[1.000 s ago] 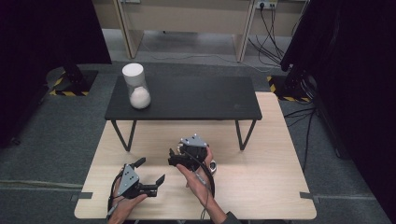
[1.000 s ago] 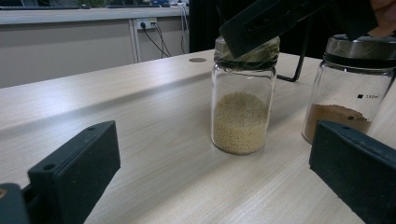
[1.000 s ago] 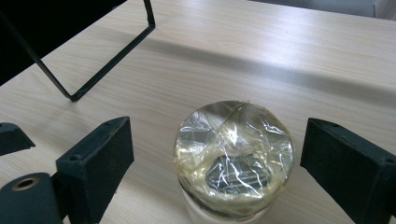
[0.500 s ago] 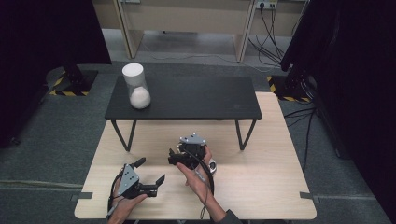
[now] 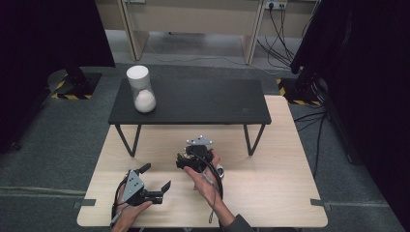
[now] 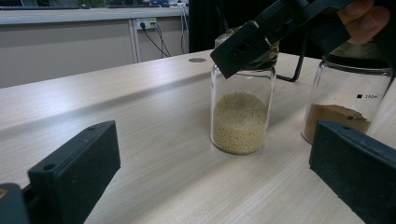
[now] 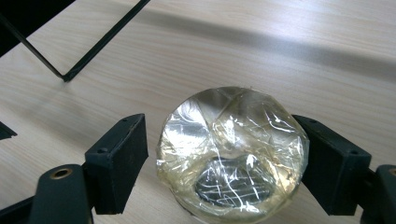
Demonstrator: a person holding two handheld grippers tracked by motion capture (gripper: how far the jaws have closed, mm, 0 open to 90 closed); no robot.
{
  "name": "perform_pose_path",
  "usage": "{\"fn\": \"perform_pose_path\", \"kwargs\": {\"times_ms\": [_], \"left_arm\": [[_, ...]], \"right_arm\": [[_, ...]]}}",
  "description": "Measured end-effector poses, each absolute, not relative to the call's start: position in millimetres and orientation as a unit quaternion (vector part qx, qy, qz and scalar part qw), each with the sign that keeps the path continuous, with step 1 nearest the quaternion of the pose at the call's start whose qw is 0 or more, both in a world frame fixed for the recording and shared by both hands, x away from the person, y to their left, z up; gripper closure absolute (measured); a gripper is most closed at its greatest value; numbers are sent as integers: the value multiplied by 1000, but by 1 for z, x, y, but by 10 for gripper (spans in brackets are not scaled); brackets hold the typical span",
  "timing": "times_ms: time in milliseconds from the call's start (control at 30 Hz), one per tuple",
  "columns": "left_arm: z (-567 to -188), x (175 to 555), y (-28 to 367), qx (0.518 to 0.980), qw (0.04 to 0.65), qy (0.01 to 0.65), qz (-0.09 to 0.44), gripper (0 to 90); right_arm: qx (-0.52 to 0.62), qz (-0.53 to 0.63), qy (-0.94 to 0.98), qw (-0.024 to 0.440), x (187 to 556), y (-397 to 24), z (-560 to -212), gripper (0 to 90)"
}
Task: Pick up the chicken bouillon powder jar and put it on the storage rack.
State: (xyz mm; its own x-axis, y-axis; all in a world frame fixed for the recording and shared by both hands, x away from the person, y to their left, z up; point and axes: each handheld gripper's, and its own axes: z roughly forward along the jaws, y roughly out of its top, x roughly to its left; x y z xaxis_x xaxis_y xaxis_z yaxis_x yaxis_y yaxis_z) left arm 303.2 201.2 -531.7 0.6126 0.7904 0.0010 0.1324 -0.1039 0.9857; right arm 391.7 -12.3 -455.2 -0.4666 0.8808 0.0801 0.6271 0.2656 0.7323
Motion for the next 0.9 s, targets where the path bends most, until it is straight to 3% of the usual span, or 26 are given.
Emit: {"fn": "perform_pose_path", "kwargs": {"times_ms": [267, 900], "left_arm": [[-532, 303, 201, 687, 579, 336, 284, 14], [-532, 303, 201, 687, 579, 336, 282, 21]], "right_arm": [[481, 348, 788, 164, 396, -16, -455, 306], [446, 366, 801, 159, 388, -14, -451, 335]]}}
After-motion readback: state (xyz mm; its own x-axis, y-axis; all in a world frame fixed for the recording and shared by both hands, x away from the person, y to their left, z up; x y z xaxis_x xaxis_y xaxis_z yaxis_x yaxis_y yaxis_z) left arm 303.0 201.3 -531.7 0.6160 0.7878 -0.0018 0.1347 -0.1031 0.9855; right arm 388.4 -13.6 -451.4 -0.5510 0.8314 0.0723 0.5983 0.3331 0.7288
